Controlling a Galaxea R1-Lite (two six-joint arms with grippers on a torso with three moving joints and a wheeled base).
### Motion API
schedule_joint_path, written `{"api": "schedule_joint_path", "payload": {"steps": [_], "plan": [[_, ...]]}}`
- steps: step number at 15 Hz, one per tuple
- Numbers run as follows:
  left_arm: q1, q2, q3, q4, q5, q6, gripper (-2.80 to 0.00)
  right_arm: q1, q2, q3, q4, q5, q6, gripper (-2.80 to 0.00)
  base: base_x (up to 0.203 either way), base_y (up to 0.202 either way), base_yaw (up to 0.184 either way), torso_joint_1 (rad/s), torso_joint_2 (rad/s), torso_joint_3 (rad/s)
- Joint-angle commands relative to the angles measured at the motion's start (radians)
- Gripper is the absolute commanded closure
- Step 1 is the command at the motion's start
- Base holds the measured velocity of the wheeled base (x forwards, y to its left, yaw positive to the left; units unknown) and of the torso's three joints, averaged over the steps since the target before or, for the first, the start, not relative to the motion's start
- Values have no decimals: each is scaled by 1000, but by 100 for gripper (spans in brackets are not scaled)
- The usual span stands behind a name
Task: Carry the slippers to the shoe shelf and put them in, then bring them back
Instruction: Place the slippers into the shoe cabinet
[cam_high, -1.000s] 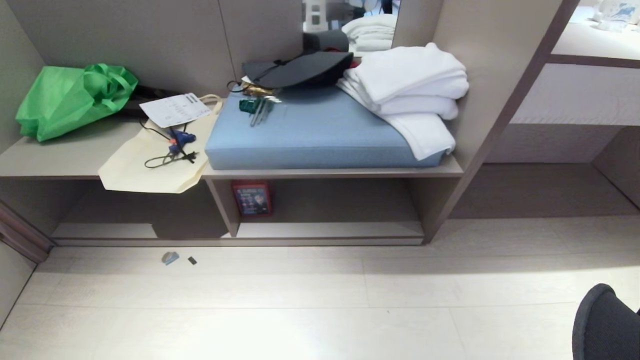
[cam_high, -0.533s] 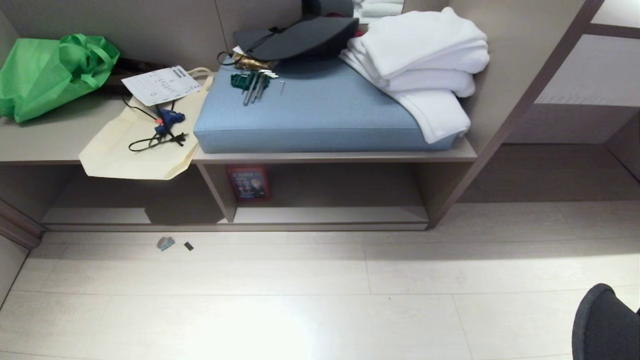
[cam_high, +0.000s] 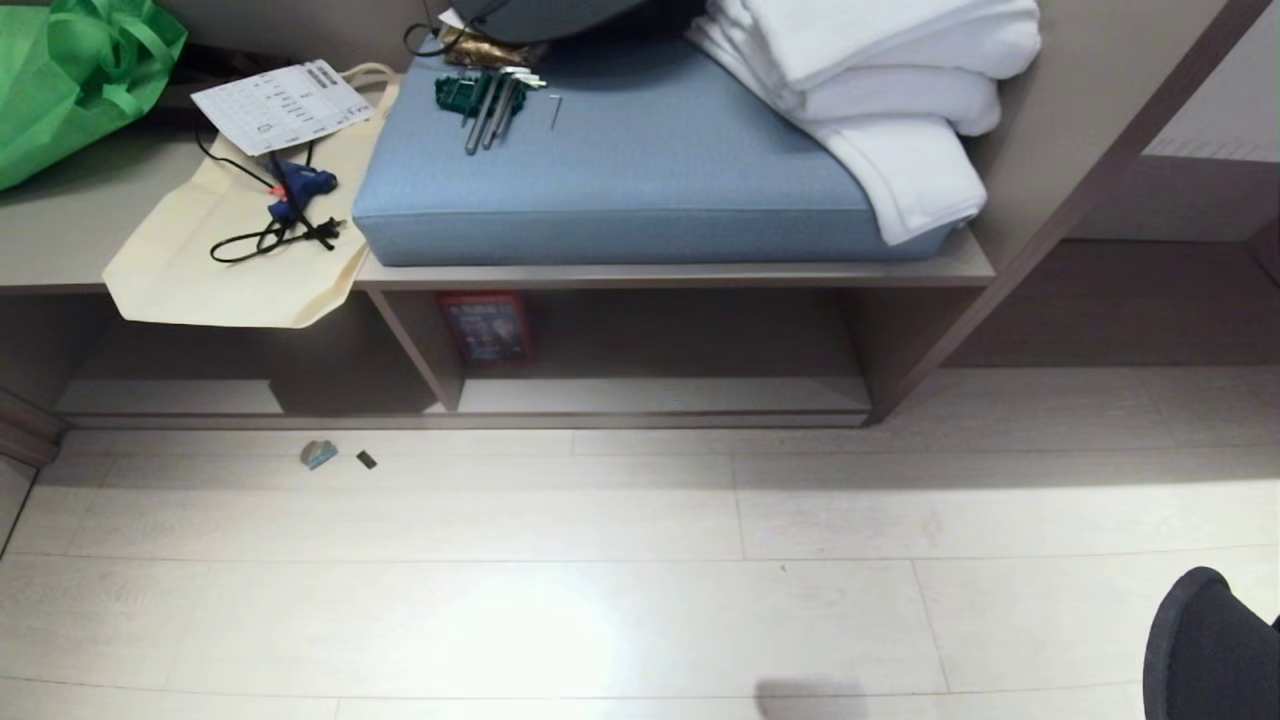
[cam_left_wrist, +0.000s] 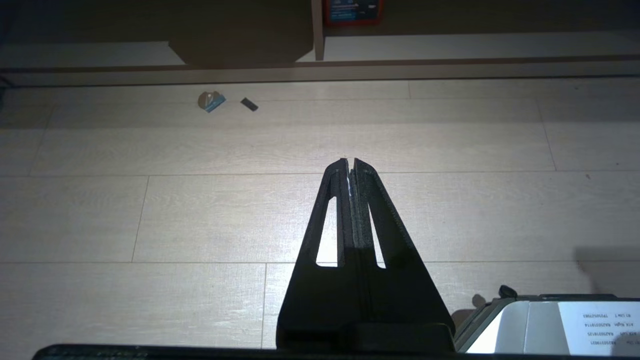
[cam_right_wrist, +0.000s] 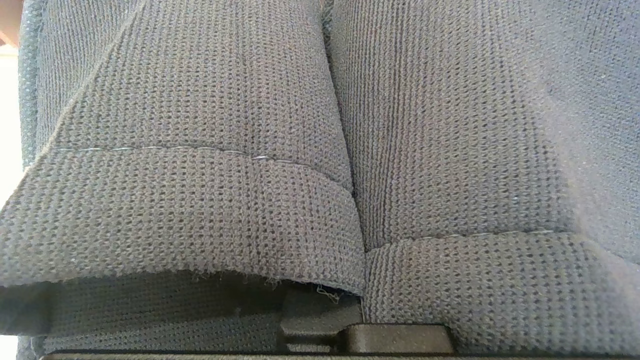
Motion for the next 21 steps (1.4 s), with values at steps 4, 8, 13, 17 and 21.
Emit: {"api": "schedule_joint_path", "payload": {"steps": [4,8,13,17,21], "plan": [[0,1,0,0,0,0,0,0,1,0,0,-1,0,0,0,0,0,4,5,-199],[0,1,0,0,0,0,0,0,1,0,2,1,1,0,0,0,0,4,2,-194],[0,1,0,0,0,0,0,0,1,0,0,1,1,0,0,0,0,6,3,-200],[-1,1,0,0,0,-1,0,0,1,0,0,1,0,0,0,0,0,-2,1,-202],[0,1,0,0,2,0,0,0,1,0,0,-1,0,0,0,0,0,4,2,-197]]}}
